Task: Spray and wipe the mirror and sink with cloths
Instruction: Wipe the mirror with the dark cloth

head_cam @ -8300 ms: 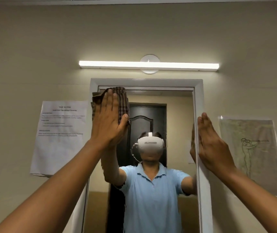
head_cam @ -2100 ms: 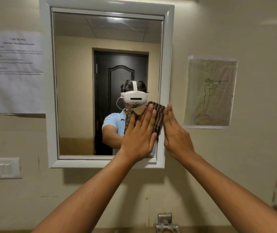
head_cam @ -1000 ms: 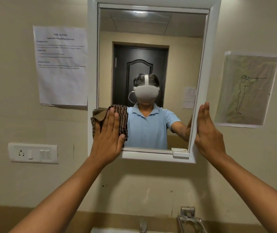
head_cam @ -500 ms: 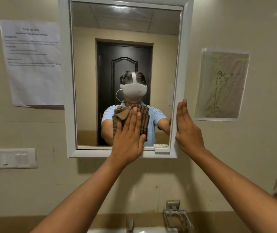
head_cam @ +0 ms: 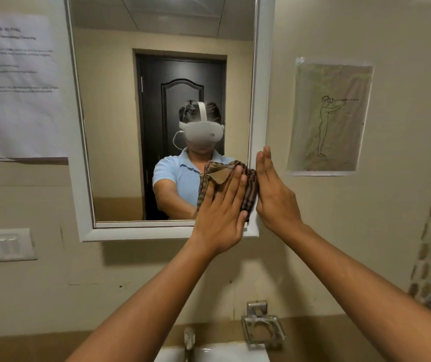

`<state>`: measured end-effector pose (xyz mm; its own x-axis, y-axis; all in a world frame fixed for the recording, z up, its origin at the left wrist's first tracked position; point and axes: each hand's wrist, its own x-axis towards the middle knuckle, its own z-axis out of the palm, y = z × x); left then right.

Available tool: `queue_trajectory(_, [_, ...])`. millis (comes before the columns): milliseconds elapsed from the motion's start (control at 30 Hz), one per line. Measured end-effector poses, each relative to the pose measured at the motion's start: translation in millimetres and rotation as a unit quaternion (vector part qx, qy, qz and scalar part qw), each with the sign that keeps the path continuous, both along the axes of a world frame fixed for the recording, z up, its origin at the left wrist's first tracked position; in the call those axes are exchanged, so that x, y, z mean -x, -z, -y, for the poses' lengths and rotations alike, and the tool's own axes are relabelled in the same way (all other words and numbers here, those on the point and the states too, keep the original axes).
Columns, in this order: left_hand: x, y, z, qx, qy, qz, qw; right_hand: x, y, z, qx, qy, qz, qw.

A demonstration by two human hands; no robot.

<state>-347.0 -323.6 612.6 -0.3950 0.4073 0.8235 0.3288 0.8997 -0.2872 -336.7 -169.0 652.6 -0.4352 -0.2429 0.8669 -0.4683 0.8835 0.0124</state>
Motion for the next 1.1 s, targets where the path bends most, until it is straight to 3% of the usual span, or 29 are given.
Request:
queue_trajectory(533, [-6, 9, 49, -0.009, -0.019, 0.006, 1.000, 5, 8, 7, 0.026, 0.030, 0.026, 0.999])
queue_trajectory(1100, [-15, 16, 198, -0.007, -0.075, 0.035, 0.997, 0, 9, 23, 0.053, 0.066, -0.006, 0.996])
